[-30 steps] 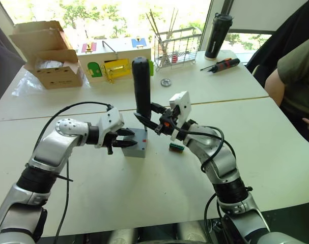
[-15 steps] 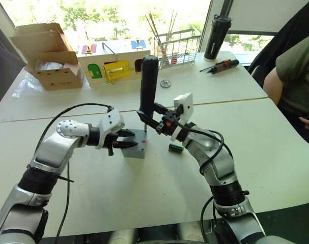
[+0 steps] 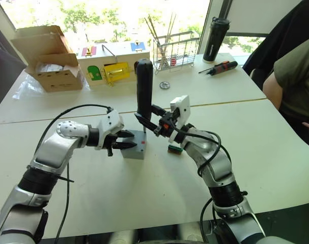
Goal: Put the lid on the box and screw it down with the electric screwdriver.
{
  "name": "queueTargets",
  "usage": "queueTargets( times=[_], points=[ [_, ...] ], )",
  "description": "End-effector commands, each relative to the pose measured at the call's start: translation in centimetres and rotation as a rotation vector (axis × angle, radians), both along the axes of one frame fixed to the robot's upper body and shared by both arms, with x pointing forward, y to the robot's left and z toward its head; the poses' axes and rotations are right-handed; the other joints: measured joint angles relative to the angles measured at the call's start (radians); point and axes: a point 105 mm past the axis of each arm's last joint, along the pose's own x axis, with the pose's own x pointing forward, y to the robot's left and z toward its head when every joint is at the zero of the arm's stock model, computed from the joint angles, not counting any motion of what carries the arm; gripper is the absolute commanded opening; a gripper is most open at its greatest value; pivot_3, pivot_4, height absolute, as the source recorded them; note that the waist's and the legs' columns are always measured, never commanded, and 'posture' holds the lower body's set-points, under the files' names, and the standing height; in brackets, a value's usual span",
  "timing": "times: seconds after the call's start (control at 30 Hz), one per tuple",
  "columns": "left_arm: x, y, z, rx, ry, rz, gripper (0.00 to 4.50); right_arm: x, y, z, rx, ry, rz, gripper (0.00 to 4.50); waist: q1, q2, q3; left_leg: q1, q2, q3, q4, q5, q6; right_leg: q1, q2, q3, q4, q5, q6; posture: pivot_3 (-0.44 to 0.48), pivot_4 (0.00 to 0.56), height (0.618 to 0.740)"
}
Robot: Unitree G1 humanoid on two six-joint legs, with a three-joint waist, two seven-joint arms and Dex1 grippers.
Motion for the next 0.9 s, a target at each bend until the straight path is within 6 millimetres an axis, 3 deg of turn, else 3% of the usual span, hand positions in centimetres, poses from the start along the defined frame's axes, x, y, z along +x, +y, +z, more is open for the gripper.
queueTargets(
  times=[0.03,0.17,0.37,0.8,0.9],
  points=[
    [-0.1,0.4,-0.7,0.026,0.019,0.015,1.87,-0.4,0.3,-7.2,-0.116,0.251,0.004,1.76,0.000,0.000,-0.001,0.000,0.000,0.000,0.000,0.000,0.000,0.000,0.000,0.000,-0.001,0.000,0.000,0.000,0.150,0.740],
    [-0.1,0.2,-0.8,0.022,0.022,0.011,1.87,-0.2,0.2,-7.7,-0.126,0.263,-0.010,1.76,0.000,0.001,-0.002,0.002,0.001,0.000,-0.002,-0.001,0.002,0.005,0.001,0.000,-0.010,0.000,0.000,0.000,0.150,0.740],
    [0.1,0.5,-1.1,0.036,0.015,0.021,1.87,0.0,0.1,-8.6,-0.158,0.275,-0.035,1.76,0.002,0.002,-0.003,0.017,0.001,0.000,-0.008,-0.002,0.003,0.019,0.001,0.000,-0.015,-0.001,-0.002,0.000,0.150,0.740],
    [-0.1,0.4,-1.2,0.017,0.020,0.021,1.87,0.0,0.2,-8.0,-0.148,0.254,-0.032,1.76,0.003,0.003,-0.007,0.017,0.001,-0.001,-0.009,-0.002,0.003,0.019,0.001,0.001,-0.015,-0.002,-0.002,0.000,0.150,0.740],
    [-0.2,0.2,-1.3,0.013,0.025,0.017,1.87,0.1,0.1,-7.1,-0.132,0.223,-0.032,1.76,0.003,0.003,-0.007,0.017,0.001,-0.001,-0.009,-0.002,0.003,0.019,0.001,0.001,-0.016,-0.002,-0.002,0.000,0.150,0.740]
  ],
)
